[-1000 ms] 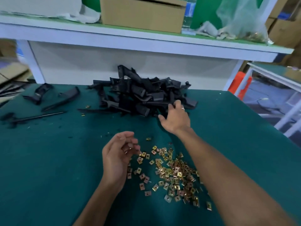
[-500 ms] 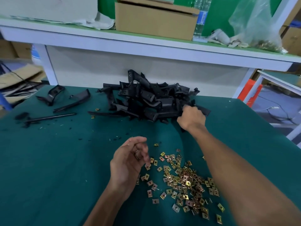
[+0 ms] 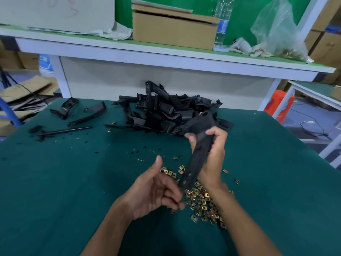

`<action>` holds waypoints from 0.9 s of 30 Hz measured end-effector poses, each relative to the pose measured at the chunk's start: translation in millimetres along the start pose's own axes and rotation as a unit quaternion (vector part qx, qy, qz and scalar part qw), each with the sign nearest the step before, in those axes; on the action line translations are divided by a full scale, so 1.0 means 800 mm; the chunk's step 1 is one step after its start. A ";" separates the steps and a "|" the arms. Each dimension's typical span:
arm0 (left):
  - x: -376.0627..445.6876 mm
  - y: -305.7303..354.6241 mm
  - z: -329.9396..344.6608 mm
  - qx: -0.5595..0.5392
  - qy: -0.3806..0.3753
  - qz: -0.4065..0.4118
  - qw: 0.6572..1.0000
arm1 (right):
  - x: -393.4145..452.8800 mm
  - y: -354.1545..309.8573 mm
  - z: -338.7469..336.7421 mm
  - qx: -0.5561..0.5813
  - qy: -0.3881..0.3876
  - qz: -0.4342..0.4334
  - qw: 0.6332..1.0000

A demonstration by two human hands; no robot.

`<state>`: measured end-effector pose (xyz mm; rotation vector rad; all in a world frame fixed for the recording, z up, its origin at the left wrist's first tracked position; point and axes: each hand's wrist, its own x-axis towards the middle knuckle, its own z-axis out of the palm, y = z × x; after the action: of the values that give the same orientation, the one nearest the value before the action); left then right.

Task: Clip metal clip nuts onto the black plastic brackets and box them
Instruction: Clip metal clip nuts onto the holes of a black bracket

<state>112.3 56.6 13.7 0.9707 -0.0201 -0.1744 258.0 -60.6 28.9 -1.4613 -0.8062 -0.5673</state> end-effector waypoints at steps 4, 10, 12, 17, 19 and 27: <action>0.003 -0.013 0.020 0.086 -0.015 -0.045 0.995 | -0.026 -0.017 -0.025 -0.140 -0.145 0.043 0.979; 0.015 -0.022 0.036 0.213 0.078 0.031 0.973 | -0.050 -0.047 -0.044 -0.158 -0.318 0.010 0.935; 0.012 -0.021 0.035 0.238 0.091 0.062 0.965 | -0.049 -0.053 -0.051 -0.186 -0.354 -0.051 0.915; 0.014 -0.026 0.035 0.323 0.096 0.220 0.915 | -0.065 -0.032 -0.077 -0.156 -0.426 -0.050 0.890; 0.019 -0.034 0.039 0.336 0.132 0.225 0.905 | -0.068 -0.023 -0.087 -0.085 -0.400 -0.012 0.912; 0.014 -0.044 0.047 0.121 0.181 0.129 0.967 | -0.044 0.022 -0.156 -0.179 -0.160 0.205 0.949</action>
<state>115.0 5.1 5.3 1.2220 0.1698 0.2528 266.2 -187.8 -1.0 -2.0294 -0.6357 -0.1600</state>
